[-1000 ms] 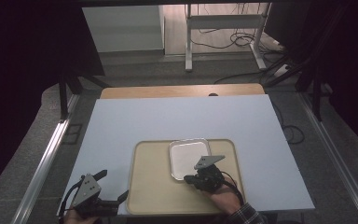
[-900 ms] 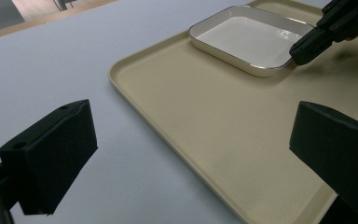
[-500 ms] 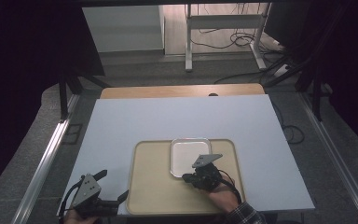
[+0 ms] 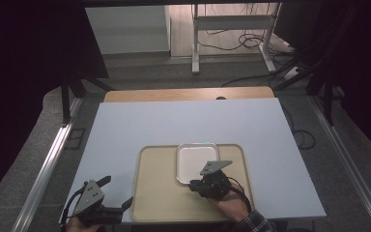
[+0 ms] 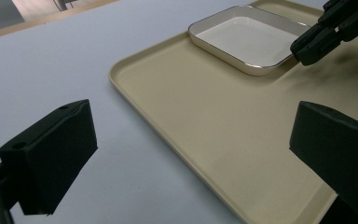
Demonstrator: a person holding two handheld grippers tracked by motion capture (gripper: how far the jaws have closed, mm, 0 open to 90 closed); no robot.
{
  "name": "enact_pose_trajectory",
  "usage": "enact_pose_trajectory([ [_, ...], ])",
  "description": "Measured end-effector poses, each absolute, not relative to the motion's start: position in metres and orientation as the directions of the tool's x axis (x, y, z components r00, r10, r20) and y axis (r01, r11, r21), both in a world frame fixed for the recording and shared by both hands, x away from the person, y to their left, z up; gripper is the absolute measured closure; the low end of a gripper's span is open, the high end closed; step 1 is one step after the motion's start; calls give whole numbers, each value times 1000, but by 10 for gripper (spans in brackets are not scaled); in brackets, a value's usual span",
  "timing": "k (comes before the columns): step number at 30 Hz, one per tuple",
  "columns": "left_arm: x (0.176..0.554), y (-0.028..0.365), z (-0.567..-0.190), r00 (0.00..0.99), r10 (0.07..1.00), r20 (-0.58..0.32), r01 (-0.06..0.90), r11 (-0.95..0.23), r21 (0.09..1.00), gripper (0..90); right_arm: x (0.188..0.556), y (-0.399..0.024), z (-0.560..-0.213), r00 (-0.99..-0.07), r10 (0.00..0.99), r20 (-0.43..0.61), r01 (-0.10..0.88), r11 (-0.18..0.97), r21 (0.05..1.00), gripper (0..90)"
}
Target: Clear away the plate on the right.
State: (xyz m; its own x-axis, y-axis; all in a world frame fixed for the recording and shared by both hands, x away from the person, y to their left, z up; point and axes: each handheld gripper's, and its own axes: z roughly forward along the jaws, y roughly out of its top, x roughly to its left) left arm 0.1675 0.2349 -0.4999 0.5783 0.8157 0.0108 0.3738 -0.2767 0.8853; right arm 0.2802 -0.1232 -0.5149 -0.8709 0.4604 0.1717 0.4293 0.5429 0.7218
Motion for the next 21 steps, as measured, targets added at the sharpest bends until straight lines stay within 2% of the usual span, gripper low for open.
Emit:
enact_pose_trajectory([
  [21,167,235,-500,579,815,9,373,-275,886,3,278,-142,-498,-856,502,126,411,510,756,616],
])
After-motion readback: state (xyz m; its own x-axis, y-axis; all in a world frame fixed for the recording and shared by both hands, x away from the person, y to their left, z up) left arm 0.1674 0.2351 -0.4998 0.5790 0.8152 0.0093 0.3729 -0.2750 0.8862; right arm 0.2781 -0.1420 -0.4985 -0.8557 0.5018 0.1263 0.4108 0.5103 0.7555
